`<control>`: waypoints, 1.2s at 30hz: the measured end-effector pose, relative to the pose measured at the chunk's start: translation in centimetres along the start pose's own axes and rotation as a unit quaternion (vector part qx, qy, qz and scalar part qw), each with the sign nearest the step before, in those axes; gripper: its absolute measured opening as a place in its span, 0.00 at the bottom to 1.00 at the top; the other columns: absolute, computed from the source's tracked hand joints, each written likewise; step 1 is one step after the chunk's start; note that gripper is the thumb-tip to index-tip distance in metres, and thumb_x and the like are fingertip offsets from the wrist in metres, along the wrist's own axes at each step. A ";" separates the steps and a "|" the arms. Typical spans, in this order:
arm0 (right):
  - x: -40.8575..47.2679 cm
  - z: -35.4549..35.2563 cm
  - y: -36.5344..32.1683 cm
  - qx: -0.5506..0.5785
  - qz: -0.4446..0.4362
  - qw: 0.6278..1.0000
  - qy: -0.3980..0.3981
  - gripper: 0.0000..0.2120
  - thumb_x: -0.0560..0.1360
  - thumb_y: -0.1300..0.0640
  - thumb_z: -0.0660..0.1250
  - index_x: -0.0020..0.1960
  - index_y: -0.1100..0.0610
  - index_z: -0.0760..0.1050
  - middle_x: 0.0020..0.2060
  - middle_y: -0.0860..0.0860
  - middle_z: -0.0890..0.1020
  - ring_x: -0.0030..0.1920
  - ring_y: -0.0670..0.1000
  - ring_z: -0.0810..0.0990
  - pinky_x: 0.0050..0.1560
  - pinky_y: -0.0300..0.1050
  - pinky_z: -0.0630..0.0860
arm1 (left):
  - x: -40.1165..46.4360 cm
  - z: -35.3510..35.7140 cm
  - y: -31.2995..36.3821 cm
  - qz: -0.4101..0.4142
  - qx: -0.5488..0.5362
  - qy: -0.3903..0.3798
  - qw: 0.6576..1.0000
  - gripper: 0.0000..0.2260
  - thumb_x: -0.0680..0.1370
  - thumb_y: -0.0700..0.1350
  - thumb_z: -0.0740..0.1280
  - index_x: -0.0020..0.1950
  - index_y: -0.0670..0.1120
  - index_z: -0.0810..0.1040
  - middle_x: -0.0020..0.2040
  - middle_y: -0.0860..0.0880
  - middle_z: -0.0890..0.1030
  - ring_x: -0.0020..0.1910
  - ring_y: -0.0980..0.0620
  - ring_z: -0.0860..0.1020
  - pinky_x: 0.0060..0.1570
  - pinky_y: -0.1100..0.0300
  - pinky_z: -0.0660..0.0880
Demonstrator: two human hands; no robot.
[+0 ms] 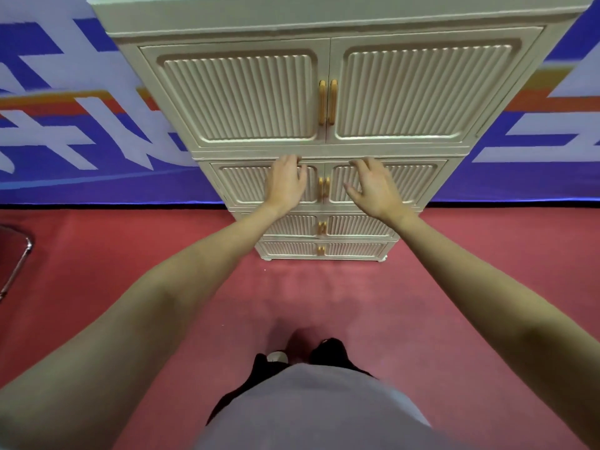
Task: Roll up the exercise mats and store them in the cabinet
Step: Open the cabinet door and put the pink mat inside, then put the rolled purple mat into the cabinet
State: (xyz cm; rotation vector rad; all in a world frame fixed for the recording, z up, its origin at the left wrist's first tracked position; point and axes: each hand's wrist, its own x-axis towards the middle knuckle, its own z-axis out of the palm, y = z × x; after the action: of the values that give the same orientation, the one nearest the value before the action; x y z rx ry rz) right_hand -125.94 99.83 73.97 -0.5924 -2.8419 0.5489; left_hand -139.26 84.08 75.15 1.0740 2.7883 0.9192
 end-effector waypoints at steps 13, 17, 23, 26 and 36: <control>-24.1 11.0 -6.2 0.020 0.345 0.936 -0.071 0.31 0.77 0.49 0.66 0.74 0.62 0.62 0.69 0.62 0.67 0.70 0.62 0.65 0.69 0.54 0.60 | -13.4 3.7 -8.1 0.220 0.082 -0.297 0.926 0.21 0.80 0.44 0.62 0.71 0.40 0.67 0.66 0.39 0.73 0.66 0.40 0.70 0.66 0.45 0.66; -31.6 14.7 -11.7 0.044 0.452 0.889 -0.055 0.31 0.78 0.49 0.64 0.75 0.62 0.60 0.71 0.62 0.65 0.72 0.62 0.62 0.72 0.55 0.57 | -16.9 5.0 -9.1 0.347 0.128 -0.373 0.851 0.23 0.80 0.46 0.60 0.72 0.38 0.64 0.69 0.38 0.70 0.69 0.38 0.67 0.69 0.44 0.62; -43.2 18.6 -19.9 0.085 0.608 0.789 -0.023 0.31 0.78 0.48 0.64 0.75 0.61 0.59 0.72 0.62 0.64 0.73 0.61 0.61 0.73 0.54 0.56 | -26.8 6.9 -8.1 0.463 0.147 -0.467 0.738 0.25 0.80 0.47 0.60 0.75 0.40 0.61 0.72 0.39 0.67 0.71 0.39 0.65 0.70 0.46 0.60; -48.7 19.8 -23.9 0.095 0.681 0.726 0.009 0.32 0.77 0.48 0.64 0.75 0.62 0.60 0.71 0.62 0.65 0.72 0.61 0.63 0.71 0.54 0.58 | -32.7 7.5 -6.9 0.542 0.150 -0.503 0.657 0.25 0.81 0.47 0.59 0.76 0.41 0.59 0.74 0.39 0.64 0.73 0.40 0.63 0.72 0.45 0.58; -65.0 26.9 -38.9 0.158 0.833 0.525 0.081 0.31 0.77 0.48 0.65 0.74 0.63 0.61 0.71 0.64 0.65 0.70 0.63 0.64 0.69 0.56 0.60 | -53.3 6.1 -4.7 0.721 0.148 -0.526 0.426 0.25 0.81 0.48 0.59 0.76 0.40 0.60 0.74 0.39 0.64 0.73 0.41 0.63 0.71 0.46 0.60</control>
State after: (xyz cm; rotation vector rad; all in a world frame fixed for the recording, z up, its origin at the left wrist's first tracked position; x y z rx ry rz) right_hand -87.58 31.06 57.79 -2.8282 -0.9383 0.9708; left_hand -100.10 51.55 57.56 2.6281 0.4762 -0.5060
